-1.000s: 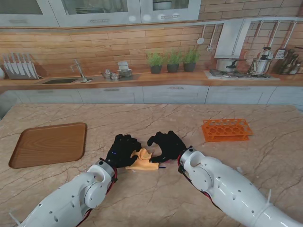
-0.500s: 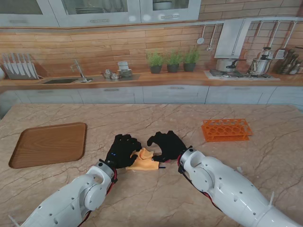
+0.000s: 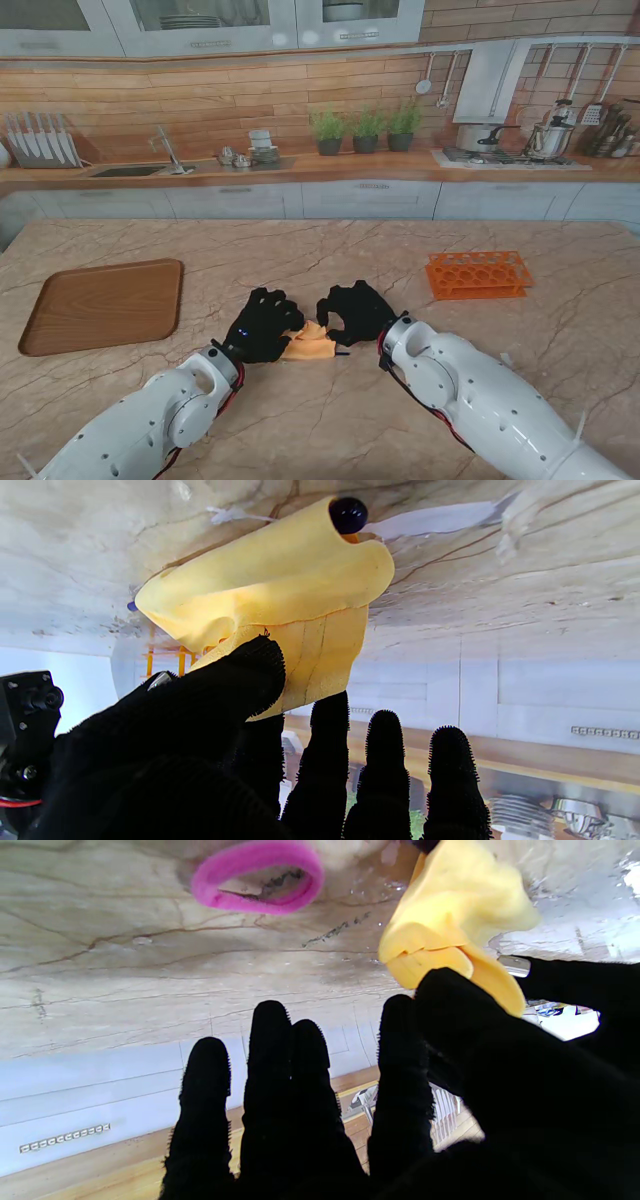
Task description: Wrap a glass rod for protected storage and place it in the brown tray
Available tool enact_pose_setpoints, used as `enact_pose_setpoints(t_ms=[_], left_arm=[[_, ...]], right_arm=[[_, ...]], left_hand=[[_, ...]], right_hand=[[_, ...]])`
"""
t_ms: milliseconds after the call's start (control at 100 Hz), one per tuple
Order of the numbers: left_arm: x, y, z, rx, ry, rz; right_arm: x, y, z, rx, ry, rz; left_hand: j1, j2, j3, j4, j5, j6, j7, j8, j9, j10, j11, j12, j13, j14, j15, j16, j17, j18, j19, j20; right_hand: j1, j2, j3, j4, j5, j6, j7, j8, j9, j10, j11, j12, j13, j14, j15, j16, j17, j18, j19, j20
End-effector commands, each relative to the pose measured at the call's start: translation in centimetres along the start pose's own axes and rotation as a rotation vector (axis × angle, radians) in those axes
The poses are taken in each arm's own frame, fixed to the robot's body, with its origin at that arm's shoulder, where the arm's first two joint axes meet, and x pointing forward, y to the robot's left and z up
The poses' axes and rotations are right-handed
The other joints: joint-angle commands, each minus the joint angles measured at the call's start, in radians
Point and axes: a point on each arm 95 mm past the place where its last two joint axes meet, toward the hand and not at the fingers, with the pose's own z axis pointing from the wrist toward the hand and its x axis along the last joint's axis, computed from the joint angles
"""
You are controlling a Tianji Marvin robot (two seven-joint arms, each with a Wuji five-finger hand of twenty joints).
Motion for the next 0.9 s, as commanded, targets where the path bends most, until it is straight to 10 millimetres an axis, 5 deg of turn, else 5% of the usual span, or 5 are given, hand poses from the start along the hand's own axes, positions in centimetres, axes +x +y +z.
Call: enact_pose_setpoints(t_ms=[0,190,360,530,890], left_arm=[[-0.2,0.2,-0.2,-0.002,0.010,0.027],[-0.4,0.3,-0.4,-0.006,0.037,0.071],[-0.3,0.4,-0.6,-0.025,0.072,0.092],[-0.3,0.5,-0.9,-0.033,0.096,0.110],[-0.6,0.3,-1.7,-0.047,0.122,0.146]], right_arm=[[0.3,-0.1,-0.1,-0.002,0.011,0.000],[0.3,-0.1,-0.4,-0.002,0.000,-0.004],[0.2,0.3,-1.0,-0.015,-0.013,0.006],[0.1,0.8,-1.4,-0.042,-0.005,0.030],[0.3,1.1,-1.0,-0.070,-0.020,0.083]], left_hand=[[0.008,-0.045,0.029,-0.017,-0.044,-0.005,0.046,0.023,-0.016,-0.023,0.032,0.011,0.010,-0.025,-0.001,0.002,-0.004,-0.005,0.021,-0.010],[0.019,-0.051,0.022,-0.026,-0.069,0.006,0.071,0.032,-0.023,-0.039,0.050,0.017,0.010,-0.029,0.009,0.006,-0.003,-0.010,0.046,-0.010],[-0.006,-0.095,0.026,-0.039,-0.052,0.003,0.108,0.041,-0.019,-0.042,0.060,0.019,0.015,-0.031,0.013,0.004,-0.007,-0.006,0.047,-0.024],[-0.030,-0.101,-0.001,-0.051,-0.042,-0.008,0.099,0.032,-0.019,-0.039,0.058,0.018,0.014,-0.028,0.013,0.004,-0.006,-0.003,0.047,-0.031],[-0.059,-0.018,-0.110,-0.055,-0.008,-0.015,-0.107,-0.188,-0.032,-0.026,0.032,0.007,0.006,-0.032,0.001,0.002,-0.007,-0.003,0.026,-0.052]], right_hand=[[0.037,-0.046,0.031,-0.038,0.023,-0.036,0.046,0.022,0.016,-0.015,-0.004,0.008,0.018,-0.001,0.000,-0.006,0.000,0.010,-0.010,0.021],[0.039,-0.055,0.034,-0.042,-0.059,-0.030,0.060,0.049,0.017,-0.015,-0.003,0.010,0.021,0.000,0.003,-0.004,0.004,0.011,-0.010,0.021],[-0.120,-0.075,-0.039,0.045,-0.118,0.091,-0.151,0.175,-0.003,-0.009,-0.023,0.004,0.004,0.010,-0.009,-0.003,-0.006,0.021,-0.024,0.020],[-0.172,0.002,-0.191,0.068,-0.153,0.108,-0.213,0.172,-0.017,-0.008,-0.037,-0.002,-0.009,0.012,-0.020,0.003,-0.015,0.024,-0.037,0.028],[-0.197,0.155,-0.134,0.079,-0.127,0.094,-0.232,0.166,-0.006,-0.002,-0.027,0.002,-0.001,0.015,-0.007,0.011,-0.006,0.015,-0.031,0.041]])
